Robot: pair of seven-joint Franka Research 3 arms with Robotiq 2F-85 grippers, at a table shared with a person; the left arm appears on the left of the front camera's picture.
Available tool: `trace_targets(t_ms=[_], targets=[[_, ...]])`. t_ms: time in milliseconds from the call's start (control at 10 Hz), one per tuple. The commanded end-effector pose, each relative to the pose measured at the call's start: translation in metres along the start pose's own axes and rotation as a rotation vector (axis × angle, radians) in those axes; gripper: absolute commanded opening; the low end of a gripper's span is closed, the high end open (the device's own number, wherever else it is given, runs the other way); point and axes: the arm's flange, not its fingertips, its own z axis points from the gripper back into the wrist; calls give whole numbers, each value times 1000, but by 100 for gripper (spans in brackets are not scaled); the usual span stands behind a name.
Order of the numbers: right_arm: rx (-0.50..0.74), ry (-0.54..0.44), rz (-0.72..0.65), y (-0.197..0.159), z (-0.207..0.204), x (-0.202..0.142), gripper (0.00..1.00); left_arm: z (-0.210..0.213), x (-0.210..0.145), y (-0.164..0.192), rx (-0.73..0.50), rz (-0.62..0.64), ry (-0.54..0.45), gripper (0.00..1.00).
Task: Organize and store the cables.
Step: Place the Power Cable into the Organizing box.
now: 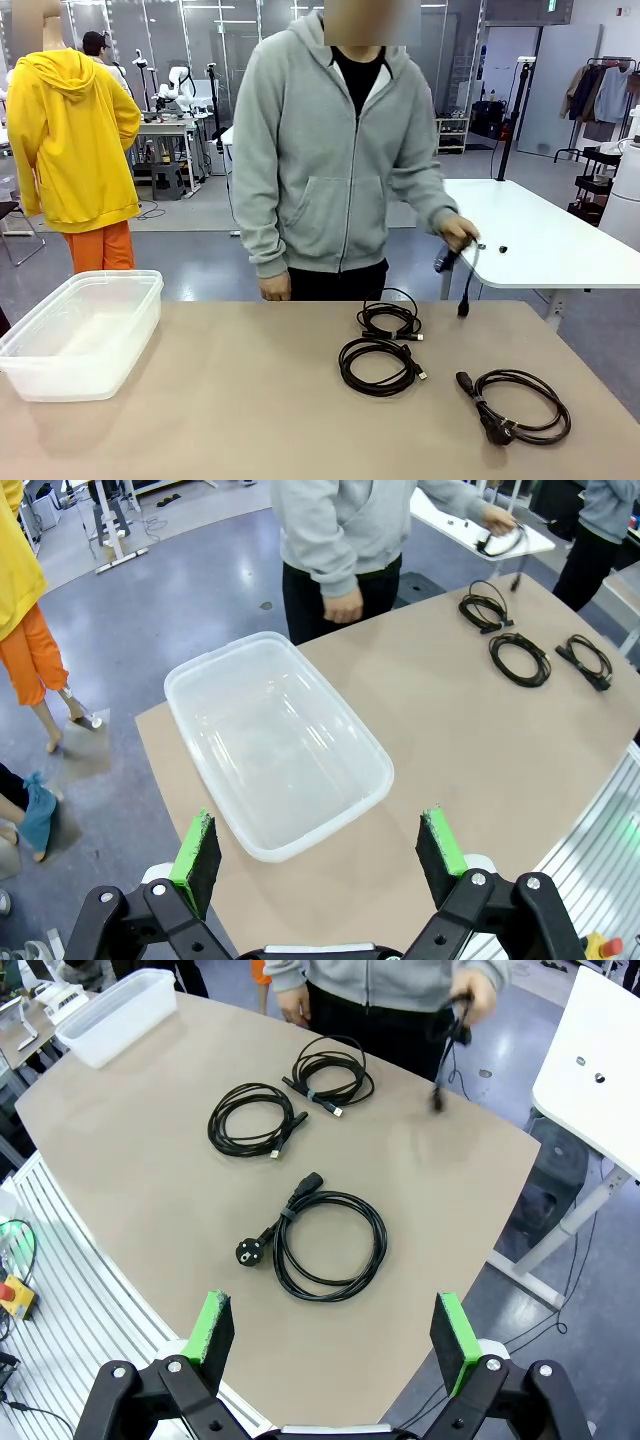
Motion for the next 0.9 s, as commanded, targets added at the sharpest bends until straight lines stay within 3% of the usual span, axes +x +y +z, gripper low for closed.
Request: trace_targets(t_ms=[0, 600, 800], targets=[[7, -3, 16, 0, 0, -1, 100, -1, 0, 0, 0, -2, 2, 100], [7, -3, 16, 0, 0, -1, 100, -1, 0, 0, 0, -2, 2, 100], [-33, 11, -89, 2, 4, 16, 100, -1, 0, 0, 0, -2, 2, 100]])
